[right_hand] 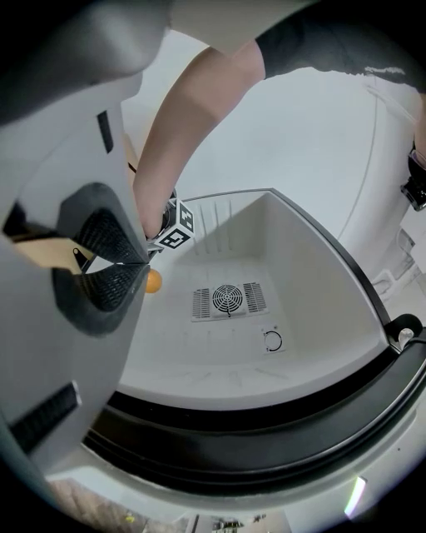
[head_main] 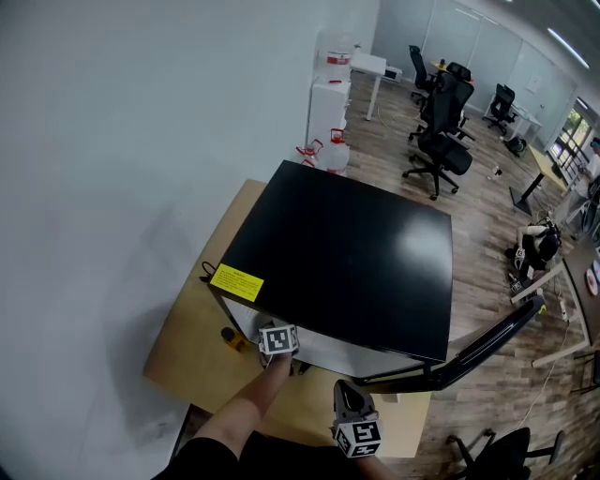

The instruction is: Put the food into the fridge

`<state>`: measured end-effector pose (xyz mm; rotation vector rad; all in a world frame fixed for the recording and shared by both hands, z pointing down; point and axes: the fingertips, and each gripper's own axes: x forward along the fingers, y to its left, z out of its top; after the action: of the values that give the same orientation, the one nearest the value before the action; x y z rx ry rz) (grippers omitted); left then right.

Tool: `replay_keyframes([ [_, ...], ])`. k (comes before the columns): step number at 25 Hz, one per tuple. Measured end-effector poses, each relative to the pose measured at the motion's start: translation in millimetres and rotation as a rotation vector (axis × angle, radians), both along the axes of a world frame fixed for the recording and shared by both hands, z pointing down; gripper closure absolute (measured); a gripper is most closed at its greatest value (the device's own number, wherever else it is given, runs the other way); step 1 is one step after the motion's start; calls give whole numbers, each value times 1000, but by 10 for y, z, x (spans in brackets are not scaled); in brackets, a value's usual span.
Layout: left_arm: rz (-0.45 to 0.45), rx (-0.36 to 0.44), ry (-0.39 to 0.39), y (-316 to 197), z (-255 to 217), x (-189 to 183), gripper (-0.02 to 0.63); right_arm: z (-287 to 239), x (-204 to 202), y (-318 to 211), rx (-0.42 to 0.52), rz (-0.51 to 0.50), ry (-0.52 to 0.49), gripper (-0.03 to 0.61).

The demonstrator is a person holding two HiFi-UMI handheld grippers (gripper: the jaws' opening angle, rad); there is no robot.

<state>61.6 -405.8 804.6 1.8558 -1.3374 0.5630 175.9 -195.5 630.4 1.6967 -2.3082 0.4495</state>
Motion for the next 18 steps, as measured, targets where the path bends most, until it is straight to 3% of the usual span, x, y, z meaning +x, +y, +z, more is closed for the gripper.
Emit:
replay_keyframes([
  [6,11,21,-20,-1,34,-37,344,16,16,67,1,4,1,518],
  [18,4,72,-11,18,-103,-174,339,-92,-31,188,28,21,6,518],
])
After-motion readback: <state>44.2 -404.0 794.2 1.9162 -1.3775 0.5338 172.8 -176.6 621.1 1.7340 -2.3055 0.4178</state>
